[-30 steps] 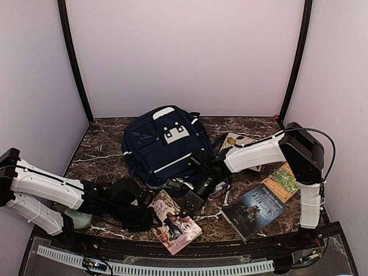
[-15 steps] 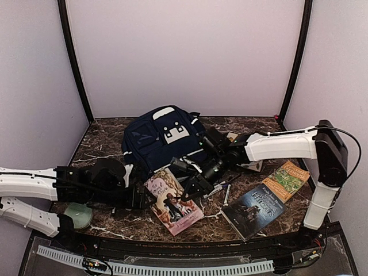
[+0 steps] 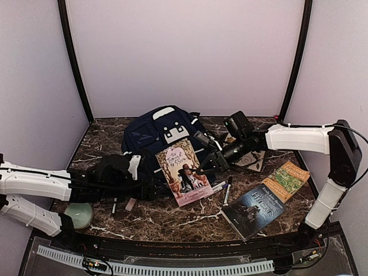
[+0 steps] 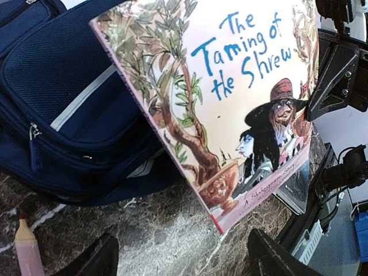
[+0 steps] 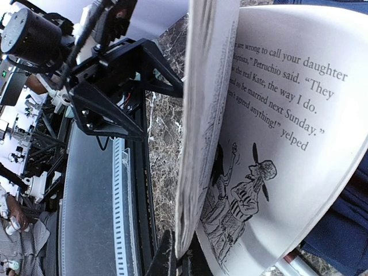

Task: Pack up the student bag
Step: Pass from the right arm to the left

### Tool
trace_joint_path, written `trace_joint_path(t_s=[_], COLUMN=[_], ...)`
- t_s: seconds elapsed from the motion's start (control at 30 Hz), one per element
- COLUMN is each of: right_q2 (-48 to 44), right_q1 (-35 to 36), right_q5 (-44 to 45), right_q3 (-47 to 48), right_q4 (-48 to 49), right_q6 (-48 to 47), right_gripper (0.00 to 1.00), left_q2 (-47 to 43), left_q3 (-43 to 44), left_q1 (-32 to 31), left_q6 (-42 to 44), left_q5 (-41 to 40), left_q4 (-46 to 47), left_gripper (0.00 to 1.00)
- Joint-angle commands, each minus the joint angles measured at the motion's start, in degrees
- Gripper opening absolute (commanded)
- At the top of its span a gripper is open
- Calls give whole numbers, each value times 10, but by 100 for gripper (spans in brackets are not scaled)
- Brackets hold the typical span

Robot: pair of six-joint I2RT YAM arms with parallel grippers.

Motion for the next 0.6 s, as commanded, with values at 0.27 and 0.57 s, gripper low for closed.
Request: trace_joint_path(t_s=[0.27,0.57], right_q2=[-23,10], right_q1=[-19,-48], right_q5=[-31,46], right_q3=[-6,-6], right_q4=[37,37], right_q6=[-1,1], right_gripper=[0,0], left_q2=[161,159], left_q3=[-2,-36], left_q1=[29,36], left_q6=[20,-8], left_q5=[127,125], left_q4=[342,428], left_gripper=[76,43])
